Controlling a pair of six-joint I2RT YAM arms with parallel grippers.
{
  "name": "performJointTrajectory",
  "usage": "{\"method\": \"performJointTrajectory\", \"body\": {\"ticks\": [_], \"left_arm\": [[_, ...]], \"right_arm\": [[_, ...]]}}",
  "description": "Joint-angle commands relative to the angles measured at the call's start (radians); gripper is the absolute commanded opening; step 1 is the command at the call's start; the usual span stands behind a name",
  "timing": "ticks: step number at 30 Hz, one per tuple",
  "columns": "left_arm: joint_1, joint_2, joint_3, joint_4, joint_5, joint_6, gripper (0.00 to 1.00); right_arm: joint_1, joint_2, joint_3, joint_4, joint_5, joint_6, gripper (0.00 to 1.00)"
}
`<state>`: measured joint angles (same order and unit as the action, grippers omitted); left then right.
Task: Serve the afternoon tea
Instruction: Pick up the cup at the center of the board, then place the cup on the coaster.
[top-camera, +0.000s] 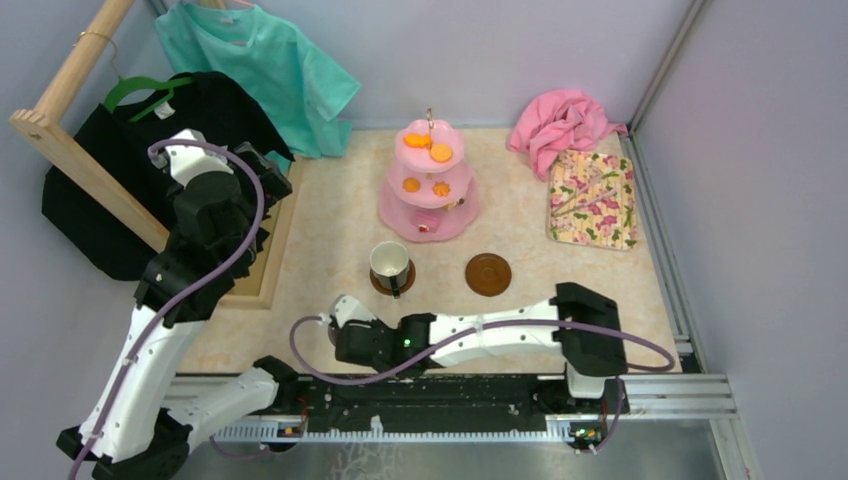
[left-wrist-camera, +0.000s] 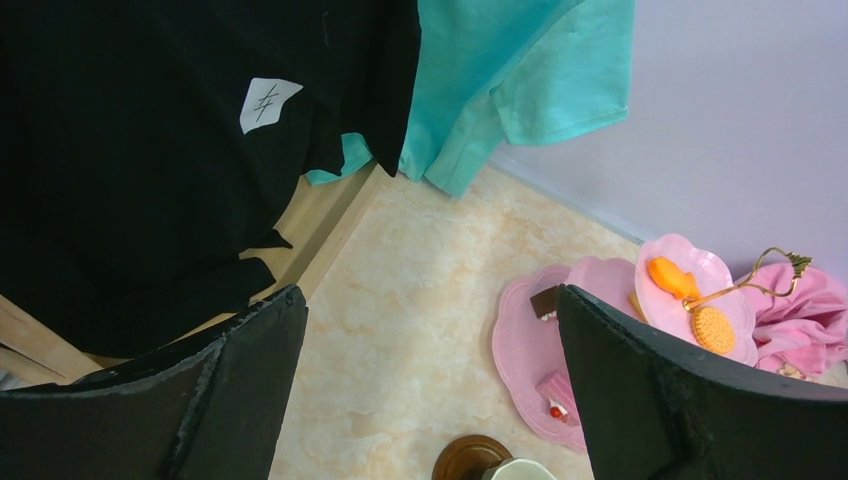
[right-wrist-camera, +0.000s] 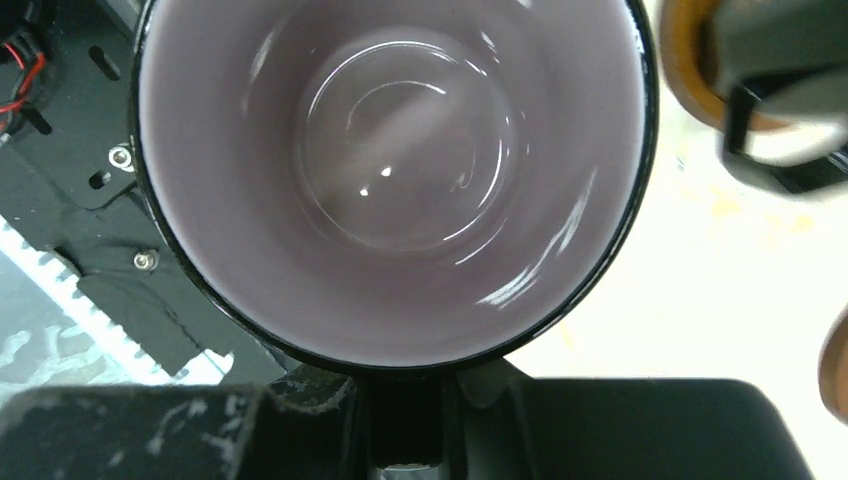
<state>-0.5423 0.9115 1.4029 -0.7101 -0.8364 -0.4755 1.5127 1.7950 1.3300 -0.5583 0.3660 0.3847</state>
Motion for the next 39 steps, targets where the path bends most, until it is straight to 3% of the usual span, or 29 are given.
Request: {"method": "performJointTrajectory", "body": {"ticks": [1, 10, 18, 22, 28, 39], "left_arm": [[0.005, 0.004, -0.004, 0.057, -0.014, -0.007, 0.99], [0.004, 0.043, 0.004, 0.098, -0.007, -0.003, 0.99], [0.007, 0.113, 0.020, 0.149, 0.009, 0.027, 0.99], [0.027, 0.152, 0.023, 0.163, 0.055, 0.037, 0.99], [0.117, 0.211, 0.022, 0.177, 0.210, 0.034, 0.99], [0.134, 0.239, -0.025, 0.201, 0.213, 0.012, 0.99]], "right_arm": [[0.033, -0.192, -0.031, -0.090, 0.180, 0.189, 0.00], [0.049, -0.350, -0.125, -0.413, 0.353, 0.544, 0.00], [-0.027, -0.348, -0.131, -0.677, 0.479, 0.853, 0.00], [-0.113, -0.387, -0.198, -0.635, 0.493, 0.894, 0.00], [-0.266, -0.446, -0.280, -0.500, 0.497, 0.795, 0.00], [-0.472, -0.455, -0.388, -0.223, 0.456, 0.600, 0.00]]}}
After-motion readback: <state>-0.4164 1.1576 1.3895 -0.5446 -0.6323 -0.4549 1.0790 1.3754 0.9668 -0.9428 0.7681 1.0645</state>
